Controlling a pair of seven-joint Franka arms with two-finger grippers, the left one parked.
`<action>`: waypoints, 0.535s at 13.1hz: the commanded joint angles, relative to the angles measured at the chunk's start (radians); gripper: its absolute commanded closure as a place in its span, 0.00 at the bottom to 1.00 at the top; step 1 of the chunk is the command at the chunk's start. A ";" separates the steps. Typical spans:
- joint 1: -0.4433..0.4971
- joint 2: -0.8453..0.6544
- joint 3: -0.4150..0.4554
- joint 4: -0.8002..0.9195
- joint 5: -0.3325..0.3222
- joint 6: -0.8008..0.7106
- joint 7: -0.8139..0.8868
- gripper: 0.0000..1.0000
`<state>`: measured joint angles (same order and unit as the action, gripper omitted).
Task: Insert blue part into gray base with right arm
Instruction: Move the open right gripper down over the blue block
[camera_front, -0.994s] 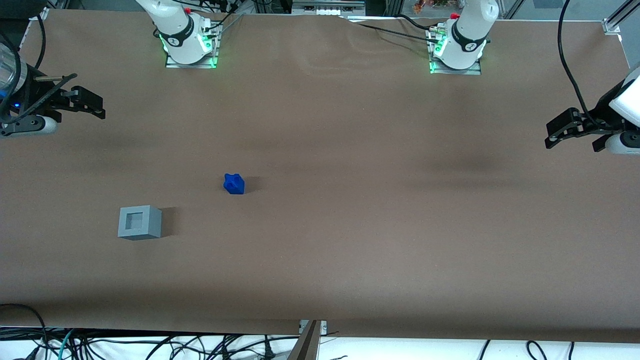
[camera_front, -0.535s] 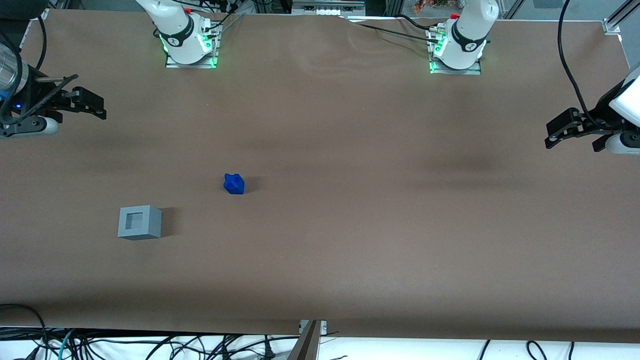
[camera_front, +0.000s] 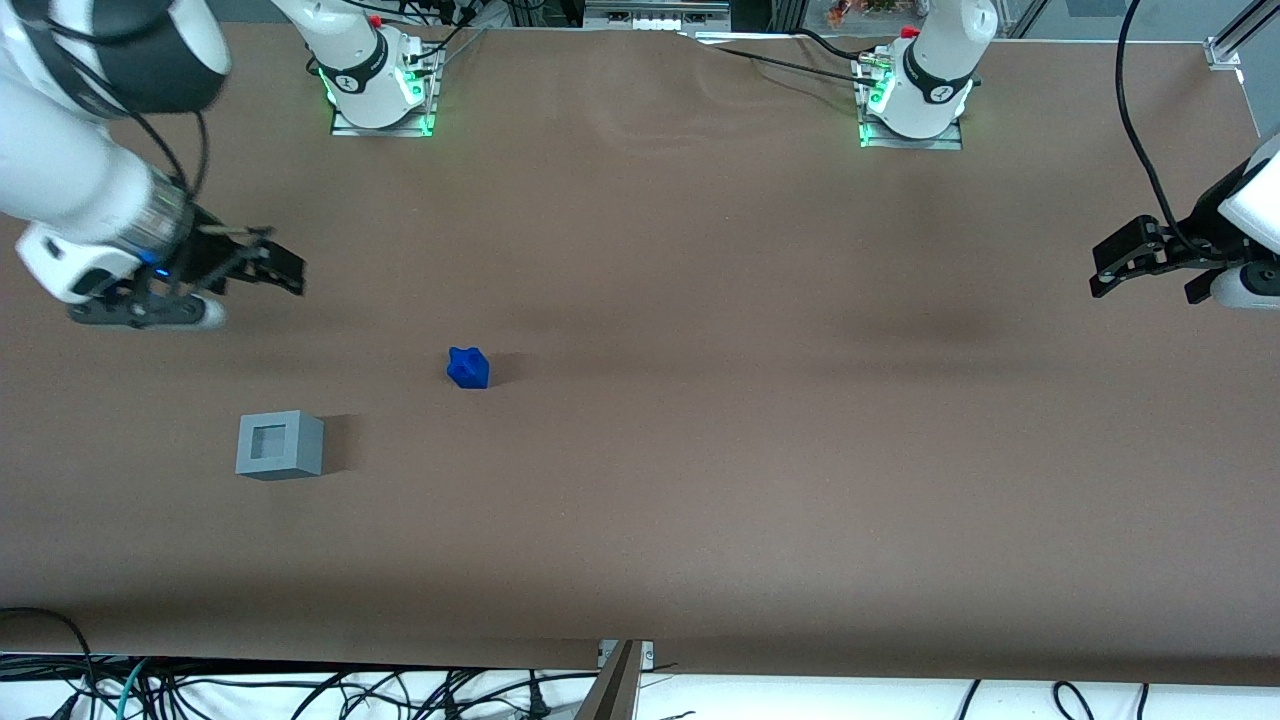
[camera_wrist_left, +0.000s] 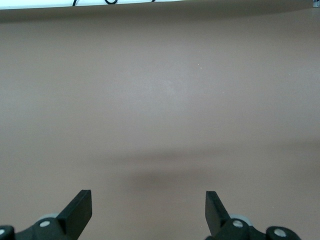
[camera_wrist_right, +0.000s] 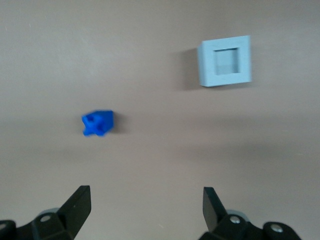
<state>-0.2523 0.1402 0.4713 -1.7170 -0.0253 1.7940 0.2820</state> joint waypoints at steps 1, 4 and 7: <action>0.004 0.088 0.056 -0.041 -0.002 0.149 0.164 0.01; 0.066 0.128 0.070 -0.179 -0.077 0.408 0.303 0.01; 0.073 0.203 0.110 -0.225 -0.212 0.523 0.416 0.01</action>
<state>-0.1731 0.3185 0.5551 -1.9151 -0.1770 2.2575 0.6370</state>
